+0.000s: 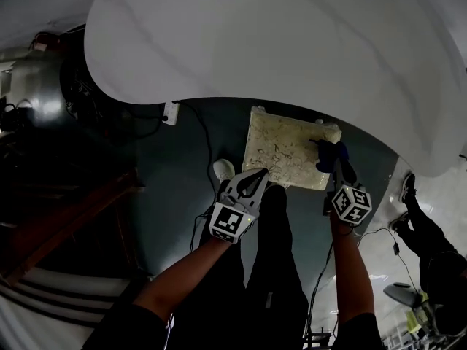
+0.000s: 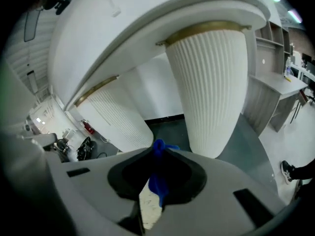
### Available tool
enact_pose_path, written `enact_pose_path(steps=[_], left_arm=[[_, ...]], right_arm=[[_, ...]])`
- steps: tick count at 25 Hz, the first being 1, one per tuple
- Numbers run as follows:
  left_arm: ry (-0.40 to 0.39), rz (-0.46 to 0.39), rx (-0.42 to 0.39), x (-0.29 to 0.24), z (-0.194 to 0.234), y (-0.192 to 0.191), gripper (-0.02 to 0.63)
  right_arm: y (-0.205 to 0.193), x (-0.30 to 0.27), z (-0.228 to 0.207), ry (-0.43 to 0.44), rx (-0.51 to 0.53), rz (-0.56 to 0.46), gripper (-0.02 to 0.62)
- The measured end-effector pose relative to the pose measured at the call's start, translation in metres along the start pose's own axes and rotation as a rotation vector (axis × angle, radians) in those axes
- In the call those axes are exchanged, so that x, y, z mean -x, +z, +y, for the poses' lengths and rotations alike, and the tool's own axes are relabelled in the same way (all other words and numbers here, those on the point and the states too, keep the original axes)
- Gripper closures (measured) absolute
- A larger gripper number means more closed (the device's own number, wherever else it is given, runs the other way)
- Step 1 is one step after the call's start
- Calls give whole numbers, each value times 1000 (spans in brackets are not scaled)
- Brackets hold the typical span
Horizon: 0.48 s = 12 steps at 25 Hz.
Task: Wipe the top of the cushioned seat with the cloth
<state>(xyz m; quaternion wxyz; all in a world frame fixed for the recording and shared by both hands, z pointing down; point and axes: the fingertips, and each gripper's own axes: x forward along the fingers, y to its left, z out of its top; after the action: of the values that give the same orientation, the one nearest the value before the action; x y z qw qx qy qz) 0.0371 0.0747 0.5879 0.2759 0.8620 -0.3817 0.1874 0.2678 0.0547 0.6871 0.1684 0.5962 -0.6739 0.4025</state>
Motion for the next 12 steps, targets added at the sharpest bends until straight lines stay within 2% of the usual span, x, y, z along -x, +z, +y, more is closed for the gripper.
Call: enact_pose_path(steps=[4,7,10,12], left_arm=[[23,-32,18,20,12,7,591],[38,-8,-7,39,17,9,591],[52,-41,51,51,26,-4,591],[67,-34,66,63,35,-12,591]], right_arm=[[9,18,61,78,7,-19,523],[17,29,113,177,-10,-32,523],[14,27,159,242,-29,-49,523],[4,22,186,273,-44,-38,523]])
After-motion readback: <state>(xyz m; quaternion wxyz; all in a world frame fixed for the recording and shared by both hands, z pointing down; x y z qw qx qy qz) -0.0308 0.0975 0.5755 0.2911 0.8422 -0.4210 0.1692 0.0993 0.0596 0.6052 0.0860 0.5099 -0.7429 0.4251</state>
